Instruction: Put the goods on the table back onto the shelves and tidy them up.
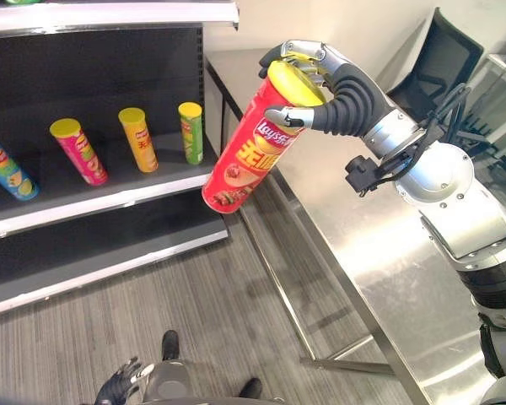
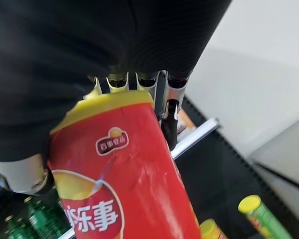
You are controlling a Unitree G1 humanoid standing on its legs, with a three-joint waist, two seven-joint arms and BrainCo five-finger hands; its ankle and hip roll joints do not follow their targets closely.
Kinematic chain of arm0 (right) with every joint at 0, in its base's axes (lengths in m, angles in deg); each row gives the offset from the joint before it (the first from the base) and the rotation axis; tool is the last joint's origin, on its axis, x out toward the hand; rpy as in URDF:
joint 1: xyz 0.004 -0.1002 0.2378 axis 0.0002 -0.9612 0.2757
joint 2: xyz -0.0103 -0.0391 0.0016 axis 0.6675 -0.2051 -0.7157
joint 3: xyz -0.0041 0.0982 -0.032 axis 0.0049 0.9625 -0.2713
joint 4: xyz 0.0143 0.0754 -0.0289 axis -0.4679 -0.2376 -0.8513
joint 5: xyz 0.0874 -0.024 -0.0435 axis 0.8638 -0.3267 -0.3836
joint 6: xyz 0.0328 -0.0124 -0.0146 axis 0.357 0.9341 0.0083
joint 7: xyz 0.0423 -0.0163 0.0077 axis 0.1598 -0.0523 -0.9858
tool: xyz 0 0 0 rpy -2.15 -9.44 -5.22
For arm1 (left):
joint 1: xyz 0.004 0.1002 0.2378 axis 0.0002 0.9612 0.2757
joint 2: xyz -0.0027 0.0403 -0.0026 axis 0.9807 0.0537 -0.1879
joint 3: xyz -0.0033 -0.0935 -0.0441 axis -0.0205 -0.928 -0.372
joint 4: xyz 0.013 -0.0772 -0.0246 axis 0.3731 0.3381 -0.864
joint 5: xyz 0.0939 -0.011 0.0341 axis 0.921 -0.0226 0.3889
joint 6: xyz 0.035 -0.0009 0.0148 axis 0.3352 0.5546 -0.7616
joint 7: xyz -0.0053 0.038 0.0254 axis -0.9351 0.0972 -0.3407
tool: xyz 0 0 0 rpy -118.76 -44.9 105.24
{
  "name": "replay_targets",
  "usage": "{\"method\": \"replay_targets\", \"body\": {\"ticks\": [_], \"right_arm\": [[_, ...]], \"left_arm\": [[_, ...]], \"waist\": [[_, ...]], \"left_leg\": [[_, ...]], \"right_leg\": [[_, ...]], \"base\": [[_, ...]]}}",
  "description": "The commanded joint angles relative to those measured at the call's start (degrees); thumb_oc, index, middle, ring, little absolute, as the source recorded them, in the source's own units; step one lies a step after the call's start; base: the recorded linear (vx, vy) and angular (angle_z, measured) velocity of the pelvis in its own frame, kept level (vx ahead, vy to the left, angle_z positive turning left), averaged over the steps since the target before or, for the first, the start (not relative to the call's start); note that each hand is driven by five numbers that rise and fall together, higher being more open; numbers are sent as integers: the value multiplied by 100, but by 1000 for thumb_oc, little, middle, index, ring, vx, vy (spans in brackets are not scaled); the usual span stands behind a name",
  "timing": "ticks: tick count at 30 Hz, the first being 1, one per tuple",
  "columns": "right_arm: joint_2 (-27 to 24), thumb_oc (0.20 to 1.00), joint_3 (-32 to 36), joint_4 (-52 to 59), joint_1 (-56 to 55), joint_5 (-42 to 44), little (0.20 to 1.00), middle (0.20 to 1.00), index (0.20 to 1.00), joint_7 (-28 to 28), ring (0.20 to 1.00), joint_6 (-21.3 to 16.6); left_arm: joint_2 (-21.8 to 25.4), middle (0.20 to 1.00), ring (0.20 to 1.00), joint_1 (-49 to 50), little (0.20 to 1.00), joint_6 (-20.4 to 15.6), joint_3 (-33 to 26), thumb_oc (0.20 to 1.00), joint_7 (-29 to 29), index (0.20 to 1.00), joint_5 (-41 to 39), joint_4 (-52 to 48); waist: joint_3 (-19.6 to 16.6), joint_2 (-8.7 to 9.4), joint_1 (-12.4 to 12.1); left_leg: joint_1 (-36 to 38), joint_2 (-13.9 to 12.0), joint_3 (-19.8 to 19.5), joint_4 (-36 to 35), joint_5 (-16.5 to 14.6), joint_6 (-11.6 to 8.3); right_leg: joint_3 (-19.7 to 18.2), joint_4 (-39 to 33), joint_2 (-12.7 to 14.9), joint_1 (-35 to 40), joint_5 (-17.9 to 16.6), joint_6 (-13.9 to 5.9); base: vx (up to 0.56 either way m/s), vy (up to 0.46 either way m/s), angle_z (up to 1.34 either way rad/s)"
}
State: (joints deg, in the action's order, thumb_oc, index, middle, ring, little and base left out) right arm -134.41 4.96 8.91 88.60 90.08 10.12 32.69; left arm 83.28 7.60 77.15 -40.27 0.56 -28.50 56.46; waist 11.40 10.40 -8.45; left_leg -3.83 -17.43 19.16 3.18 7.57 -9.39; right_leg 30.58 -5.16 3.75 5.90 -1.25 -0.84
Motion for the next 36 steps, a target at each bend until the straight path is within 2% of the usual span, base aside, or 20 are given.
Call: {"method": "replay_targets", "body": {"ticks": [1, 5, 6, 7, 9, 12, 13, 15, 17, 18, 20, 21, 22, 24, 25, 28, 30, 32, 35, 36], "right_arm": [[-55, 200, 281, -124, 152, -164, 200, 200, 200, 84, 200, -112], [-158, 200, 291, -18, -31, -643, 200, 200, 200, 9, 200, 174], [-90, 200, 282, 31, -73, -827, 200, 200, 200, -9, 200, 277], [-88, 200, 283, 32, -74, -828, 200, 200, 200, -9, 200, 278], [-102, 200, 387, 197, -171, -1054, 200, 200, 200, -10, 200, 357], [114, 200, 630, 356, -437, -1466, 200, 200, 200, -55, 200, 529], [349, 200, 295, 461, -147, -1794, 200, 200, 200, -212, 200, 701], [470, 200, -41, 432, 251, -1957, 200, 200, 200, -239, 200, 727], [1033, 200, -711, 283, 911, -2060, 200, 200, 200, -464, 200, 769], [1034, 200, -713, 282, 914, -2060, 200, 200, 200, -464, 200, 768], [1345, 200, -1061, 170, 1213, -1972, 200, 200, 200, -569, 200, 744], [1476, 200, -1320, -22, 1503, -2075, 200, 200, 200, -593, 200, 709], [1576, 200, -1389, -136, 1675, -2080, 200, 200, 200, -505, 200, 672], [1569, 200, -1354, -151, 1706, -2143, 200, 200, 200, -467, 200, 672], [1512, 200, -1275, -96, 1612, -2232, 200, 200, 200, -457, 200, 661], [1369, 200, -1098, -133, 1401, -2362, 200, 200, 200, -461, 200, 640], [1266, 200, -919, -64, 1035, -2329, 200, 200, 200, -479, 200, 688], [1233, 200, -905, 1, 826, -2337, 200, 200, 200, -538, 200, 794], [1220, 200, -923, -91, 584, -2232, 200, 200, 200, -580, 200, 833], [1175, 200, -908, -104, 522, -2252, 200, 200, 200, -599, 200, 828]], "left_arm": [[149, 1000, 1000, -213, 1000, -175, 243, 1000, -123, 1000, 139, -335], [182, 1000, 1000, -235, 1000, -146, 328, 1000, -246, 1000, 132, -442], [214, 1000, 1000, -239, 1000, -133, 436, 1000, -279, 1000, 96, -525], [214, 1000, 1000, -238, 1000, -133, 435, 1000, -279, 1000, 96, -526], [259, 1000, 1000, -348, 1000, -99, 520, 1000, -298, 1000, 90, -559], [393, 1000, 1000, -629, 1000, -83, 621, 1000, -279, 1000, 269, -428], [525, 1000, 1000, -743, 1000, -78, 577, 1000, -295, 1000, 320, -452], [651, 1000, 1000, -722, 1000, -76, 515, 1000, -308, 1000, 310, -552], [689, 1000, 1000, -942, 1000, -76, 432, 1000, -161, 1000, 271, -441], [687, 1000, 1000, -942, 1000, -76, 431, 1000, -161, 1000, 272, -441], [702, 1000, 1000, -871, 1000, -86, 414, 1000, -119, 1000, 231, -475], [670, 1000, 1000, -836, 1000, -82, 416, 1000, -70, 1000, 118, -540], [568, 1000, 1000, -874, 1000, -67, 401, 1000, -37, 1000, -31, -492], [535, 1000, 1000, -895, 1000, -48, 419, 1000, -50, 1000, -71, -502], [485, 1000, 1000, -911, 1000, -20, 446, 1000, -65, 1000, -36, -463], [364, 1000, 1000, -835, 1000, 6, 500, 1000, -47, 1000, -179, -700], [408, 1000, 1000, -960, 1000, 54, 480, 1000, -127, 1000, -140, -692], [453, 1000, 1000, -834, 1000, 105, 383, 1000, -208, 1000, -241, -834], [406, 1000, 1000, -585, 1000, 108, 360, 1000, -204, 1000, -320, -928], [394, 1000, 1000, -518, 1000, 131, 424, 1000, -232, 1000, -334, -955]], "waist": [[-349, -195, 211], [-483, -424, 510], [-502, -480, 588], [-507, -474, 600], [-498, -488, 711], [-528, -399, 789], [-533, -299, 733], [-500, -341, 632], [-407, -225, 568], [-408, -226, 569], [-361, -178, 489], [-304, -146, 379], [-234, -102, 325], [-227, -72, 320], [-214, -1, 285], [-151, -46, 249], [-115, -49, 483], [-114, 19, 428], [-288, -31, 465], [-354, -150, 524]], "left_leg": [[312, -344, -106, -32, 354, -229], [1007, -574, -103, 71, 209, -372], [1041, -384, -448, 127, -82, -360], [1025, -377, -460, 136, -85, -355], [1092, -246, -377, -129, -420, -281], [1220, 288, -176, -754, -708, -97], [1202, 642, -28, -818, -884, 91], [1244, 670, 74, -818, -992, 148], [1088, 919, 166, -818, -929, 367], [1086, 919, 166, -818, -929, 367], [979, 1012, 118, -818, -818, 507], [883, 1068, -38, -818, -731, 625], [798, 1163, -266, -818, -679, 679], [731, 1239, -400, -818, -689, 661], [667, 1337, -504, -818, -670, 640], [360, 1413, -605, -818, -538, 553], [267, 1183, -247, -818, -409, 492], [436, 768, -127, -818, -358, 348], [730, -260, -273, -755, -211, -30], [812, -597, -247, -729, 134, -140]], "right_leg": [[-59, 16, 304, 207, -156, -619], [234, 25, 657, 170, -446, -784], [312, 109, 1003, 86, -674, -876], [322, 108, 1012, 85, -676, -880], [296, 222, 1355, 21, -923, -1041], [281, 162, 1956, -131, -1587, -1357], [295, 115, 2342, -356, -2224, -1416], [320, 127, 2292, -404, -2319, -1416], [163, 732, 2034, -628, -1710, -1284], [161, 734, 2035, -631, -1709, -1284], [-72, 1297, 1511, -798, -1329, -1197], [-456, 1954, 903, -1157, -886, -1155], [-706, 2271, 530, -1447, -648, -1088], [-603, 1978, 477, -1376, -531, -927], [-583, 1430, 333, -1031, -429, -721], [-157, 819, 332, -837, -555, -714], [178, 608, 510, -772, -727, -823], [223, 453, 724, -572, -814, -912], [171, 579, 1211, -576, -709, -1050], [176, 769, 1391, -689, -685, -1046]], "base": [[-87, 191, 54], [-82, 363, 69], [-80, 416, 71], [-57, 437, 85], [-17, 373, 89], [-73, 585, 61], [-157, 679, 26], [-115, 408, -45], [-248, 427, -56], [-262, 358, -36], [-210, 300, -10], [-299, 420, -6], [-247, 320, 11], [-92, 71, 69], [-64, -27, 114], [-78, 19, 83], [-57, 137, 122], [-2, 304, 121], [44, 489, -14], [45, 334, -61]]}}
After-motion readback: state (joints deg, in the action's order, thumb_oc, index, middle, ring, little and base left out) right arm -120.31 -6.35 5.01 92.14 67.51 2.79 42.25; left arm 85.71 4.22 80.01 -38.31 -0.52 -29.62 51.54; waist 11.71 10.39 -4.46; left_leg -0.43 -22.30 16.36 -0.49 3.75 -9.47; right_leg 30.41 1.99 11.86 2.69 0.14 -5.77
